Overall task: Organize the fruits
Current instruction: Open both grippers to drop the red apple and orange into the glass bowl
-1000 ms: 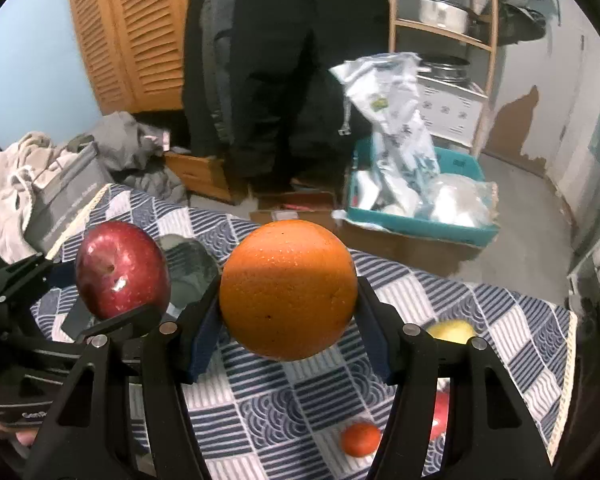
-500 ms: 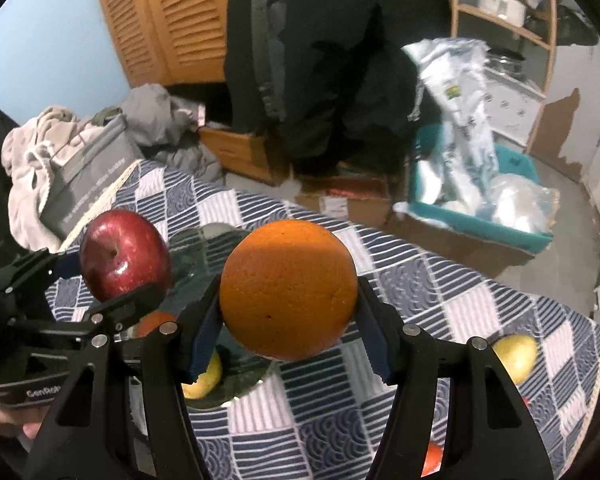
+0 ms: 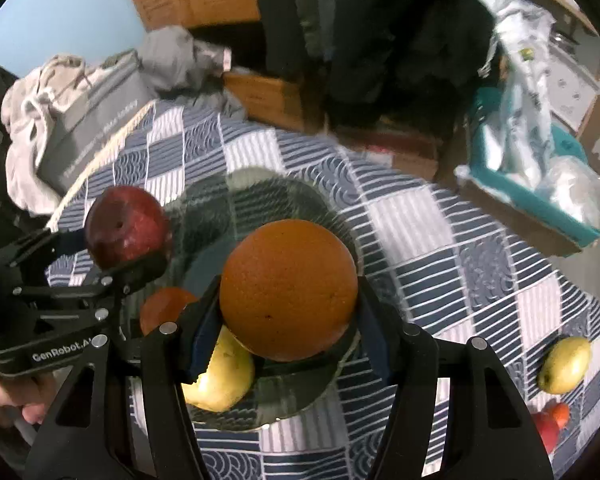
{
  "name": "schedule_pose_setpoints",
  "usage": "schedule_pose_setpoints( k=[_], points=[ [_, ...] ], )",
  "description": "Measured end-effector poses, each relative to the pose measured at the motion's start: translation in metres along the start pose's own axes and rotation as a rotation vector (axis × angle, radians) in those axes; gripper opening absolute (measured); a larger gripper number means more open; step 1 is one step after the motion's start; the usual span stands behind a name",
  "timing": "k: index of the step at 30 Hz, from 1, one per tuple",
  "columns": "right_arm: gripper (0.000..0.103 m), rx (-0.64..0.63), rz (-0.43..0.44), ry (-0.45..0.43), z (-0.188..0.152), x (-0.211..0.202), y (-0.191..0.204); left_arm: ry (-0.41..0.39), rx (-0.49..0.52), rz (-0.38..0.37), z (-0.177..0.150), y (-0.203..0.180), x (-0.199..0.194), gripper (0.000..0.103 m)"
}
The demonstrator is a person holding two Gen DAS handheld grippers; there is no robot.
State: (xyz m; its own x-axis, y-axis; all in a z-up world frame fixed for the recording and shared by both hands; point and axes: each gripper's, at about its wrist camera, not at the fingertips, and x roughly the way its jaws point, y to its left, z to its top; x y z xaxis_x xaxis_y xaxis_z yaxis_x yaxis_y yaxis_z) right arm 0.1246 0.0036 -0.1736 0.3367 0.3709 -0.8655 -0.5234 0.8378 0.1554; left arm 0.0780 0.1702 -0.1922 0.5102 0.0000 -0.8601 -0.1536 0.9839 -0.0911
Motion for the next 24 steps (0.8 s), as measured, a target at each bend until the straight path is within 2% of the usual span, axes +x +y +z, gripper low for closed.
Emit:
schedule_pose_setpoints(
  k=[13, 24],
  points=[
    [0.062, -0.025, 0.011, 0.104, -0.020, 0.035, 0.013, 0.076, -0.026, 0.006, -0.010, 0.010, 0.021, 0.075],
    [0.063, -0.023, 0.019, 0.133, -0.027, 0.042, 0.018, 0.063, -0.020, 0.015, -0.012, 0.011, 0.023, 0.075]
  ],
)
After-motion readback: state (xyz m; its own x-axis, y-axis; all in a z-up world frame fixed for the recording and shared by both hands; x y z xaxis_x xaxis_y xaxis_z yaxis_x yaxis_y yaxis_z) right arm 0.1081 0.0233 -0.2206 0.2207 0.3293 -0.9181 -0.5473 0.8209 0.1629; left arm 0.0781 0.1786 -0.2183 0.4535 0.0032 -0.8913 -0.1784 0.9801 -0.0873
